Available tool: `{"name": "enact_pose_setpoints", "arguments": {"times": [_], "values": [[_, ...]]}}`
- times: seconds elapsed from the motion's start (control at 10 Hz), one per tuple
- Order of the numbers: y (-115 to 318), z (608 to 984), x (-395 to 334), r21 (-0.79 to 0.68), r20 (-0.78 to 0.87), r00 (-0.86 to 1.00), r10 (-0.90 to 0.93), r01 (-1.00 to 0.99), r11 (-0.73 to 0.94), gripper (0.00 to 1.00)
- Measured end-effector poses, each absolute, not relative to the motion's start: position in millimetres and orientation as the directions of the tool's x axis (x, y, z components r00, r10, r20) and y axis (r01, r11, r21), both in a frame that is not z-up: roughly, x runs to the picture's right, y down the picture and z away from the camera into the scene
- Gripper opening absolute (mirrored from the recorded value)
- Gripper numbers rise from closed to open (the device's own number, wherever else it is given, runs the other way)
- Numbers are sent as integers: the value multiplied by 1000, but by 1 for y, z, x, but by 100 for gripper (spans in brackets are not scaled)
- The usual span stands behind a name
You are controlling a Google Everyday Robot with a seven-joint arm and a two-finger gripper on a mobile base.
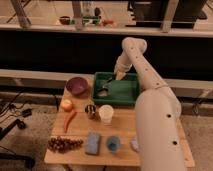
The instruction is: Wipe tray with brush
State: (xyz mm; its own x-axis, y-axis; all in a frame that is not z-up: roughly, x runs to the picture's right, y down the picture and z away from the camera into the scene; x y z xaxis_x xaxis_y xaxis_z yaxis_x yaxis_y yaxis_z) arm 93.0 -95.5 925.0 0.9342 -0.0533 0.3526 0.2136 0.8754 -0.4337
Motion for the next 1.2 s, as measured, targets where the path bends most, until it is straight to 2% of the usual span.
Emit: {"name": "enact_pose_setpoints", "arguments": {"times": [0.6, 1.2], "values": [[-103, 928, 145, -451, 289, 957, 13, 124, 884, 9], [-97, 906, 183, -399, 282, 956, -84, 196, 896, 9]]}}
